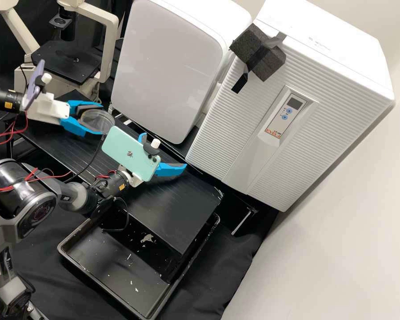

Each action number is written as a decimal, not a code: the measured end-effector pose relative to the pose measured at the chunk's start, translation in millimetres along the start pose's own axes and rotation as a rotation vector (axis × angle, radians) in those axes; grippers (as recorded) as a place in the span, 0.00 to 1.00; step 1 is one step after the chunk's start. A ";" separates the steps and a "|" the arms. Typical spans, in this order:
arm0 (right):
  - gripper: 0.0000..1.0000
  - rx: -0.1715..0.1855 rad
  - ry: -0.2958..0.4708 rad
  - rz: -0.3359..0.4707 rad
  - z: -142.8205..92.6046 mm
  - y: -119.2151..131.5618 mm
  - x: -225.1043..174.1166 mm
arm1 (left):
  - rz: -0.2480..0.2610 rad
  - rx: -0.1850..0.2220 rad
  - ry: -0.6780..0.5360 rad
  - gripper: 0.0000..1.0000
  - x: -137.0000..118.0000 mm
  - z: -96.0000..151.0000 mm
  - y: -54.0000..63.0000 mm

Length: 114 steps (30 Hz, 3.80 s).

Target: Place the petri dish on the microscope

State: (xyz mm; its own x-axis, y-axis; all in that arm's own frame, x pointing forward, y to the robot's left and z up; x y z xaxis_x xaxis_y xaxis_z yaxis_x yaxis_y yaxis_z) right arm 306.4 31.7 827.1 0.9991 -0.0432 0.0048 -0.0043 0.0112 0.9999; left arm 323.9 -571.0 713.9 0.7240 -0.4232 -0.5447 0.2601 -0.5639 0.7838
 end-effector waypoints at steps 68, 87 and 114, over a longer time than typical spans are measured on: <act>1.00 0.000 0.000 0.000 0.0 0.0 0.0 | 0.179 -0.123 0.511 1.00 -33.8 -160.8 38.4; 1.00 0.000 0.000 0.000 0.0 0.0 0.0 | 0.183 -0.110 0.505 1.00 -33.5 -156.4 33.0; 1.00 0.000 0.000 0.000 0.0 0.0 0.0 | 0.368 0.047 0.675 1.00 -134.2 -59.9 0.4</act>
State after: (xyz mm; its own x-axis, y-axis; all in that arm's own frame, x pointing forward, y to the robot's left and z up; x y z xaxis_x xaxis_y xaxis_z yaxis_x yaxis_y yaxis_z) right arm 306.4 31.7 827.1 0.9991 -0.0432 0.0048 -0.0043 0.0112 0.9999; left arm 265.1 -472.0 805.2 0.9955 -0.0736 0.0601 -0.0893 -0.5068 0.8574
